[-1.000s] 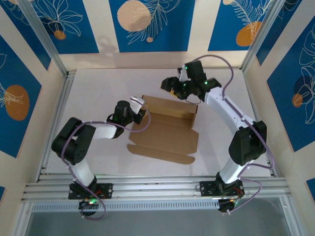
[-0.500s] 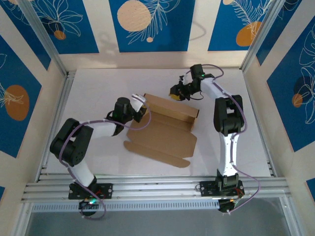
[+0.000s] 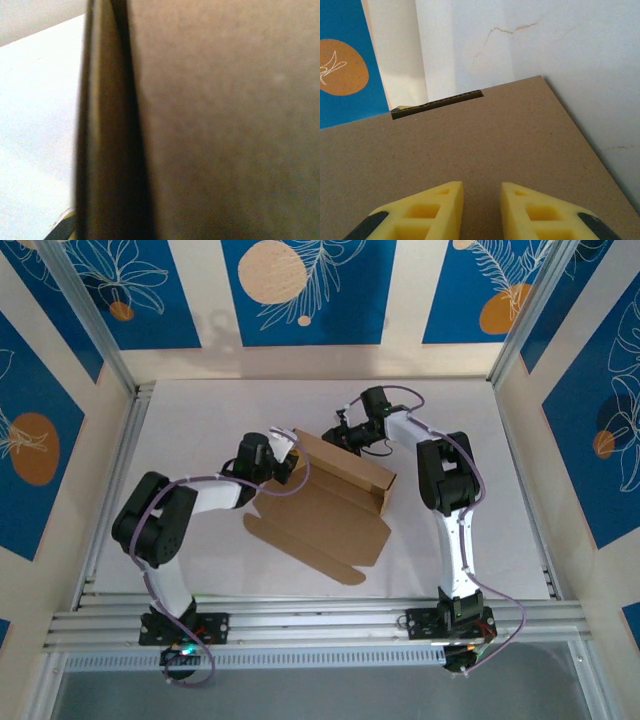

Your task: Fold the paper box

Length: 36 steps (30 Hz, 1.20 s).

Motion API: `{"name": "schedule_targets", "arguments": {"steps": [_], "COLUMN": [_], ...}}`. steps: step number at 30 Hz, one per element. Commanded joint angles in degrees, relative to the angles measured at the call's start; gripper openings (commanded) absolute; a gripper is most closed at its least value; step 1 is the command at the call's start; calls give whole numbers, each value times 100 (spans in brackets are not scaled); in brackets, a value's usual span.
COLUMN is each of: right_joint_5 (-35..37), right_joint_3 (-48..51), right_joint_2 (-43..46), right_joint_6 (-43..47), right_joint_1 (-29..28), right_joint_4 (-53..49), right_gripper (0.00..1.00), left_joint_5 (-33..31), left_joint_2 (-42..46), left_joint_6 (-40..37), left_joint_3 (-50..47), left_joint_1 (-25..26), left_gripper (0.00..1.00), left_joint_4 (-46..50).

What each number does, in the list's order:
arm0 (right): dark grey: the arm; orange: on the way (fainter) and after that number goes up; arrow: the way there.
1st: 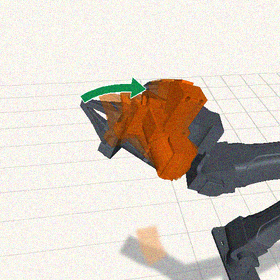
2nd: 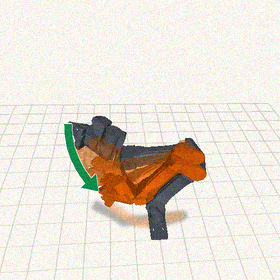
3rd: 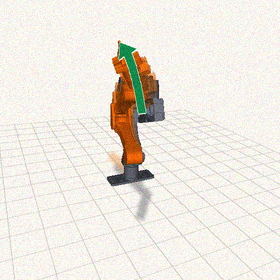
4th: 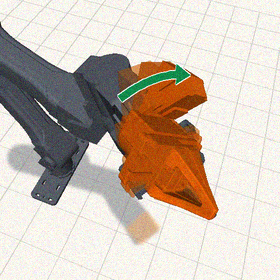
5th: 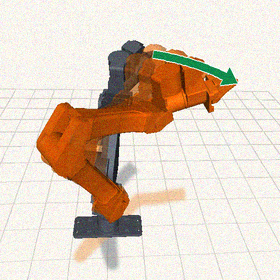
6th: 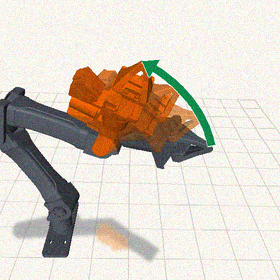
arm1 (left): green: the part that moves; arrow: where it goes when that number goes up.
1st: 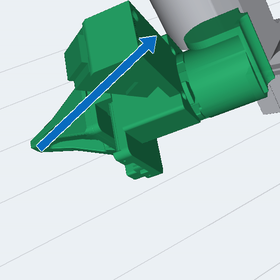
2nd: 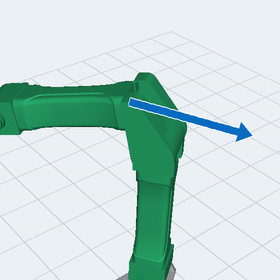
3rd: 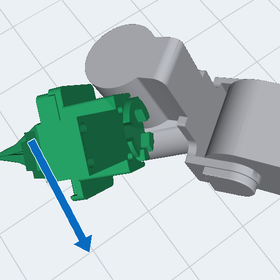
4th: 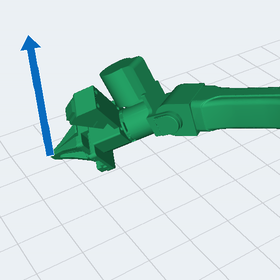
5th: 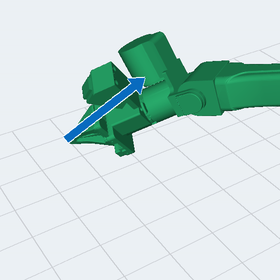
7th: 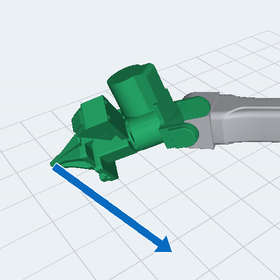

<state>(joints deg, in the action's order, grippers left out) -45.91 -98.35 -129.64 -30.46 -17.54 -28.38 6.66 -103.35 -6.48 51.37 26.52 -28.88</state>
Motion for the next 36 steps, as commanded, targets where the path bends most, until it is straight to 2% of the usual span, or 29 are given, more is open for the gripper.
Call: {"name": "schedule_targets", "arguments": {"steps": [1,6,12,17,23,30,33,36], "right_joint_5": [-322,-453,-200,-396,-552,-552,-354,275], "right_joint_3": [302,691,1024,1430,1535,1637,1581,1459], "right_joint_2": [330,521,839,1100,1211,1345,1441,1673], "right_joint_6": [-371,-826,-1053,-1453,-1563,-1736,-1555,-1188], "right_joint_1": [-250,-332,-357,-387,-564,-613,-526,-402], "right_joint_4": [180,741,910,1462,1503,1679,1386,783], "right_gripper": [28,28,28,29,34,35,44,57], "left_joint_5": [-697,-1105,-1342,-1564,-1679,-1865,-1641,-1211], "left_joint_2": [-119,-124,-65,1,17,19,64,128], "left_joint_6": [98,162,156,112,104,199,168,112], "left_joint_3": [249,302,314,276,327,348,263,106], "left_joint_1": [-17,-11,-15,-11,-8,-7,-7,-18], "left_gripper": [17,14,13,13,12,8,13,18], "left_joint_4": [-156,-161,-67,-30,46,117,17,-132]}}
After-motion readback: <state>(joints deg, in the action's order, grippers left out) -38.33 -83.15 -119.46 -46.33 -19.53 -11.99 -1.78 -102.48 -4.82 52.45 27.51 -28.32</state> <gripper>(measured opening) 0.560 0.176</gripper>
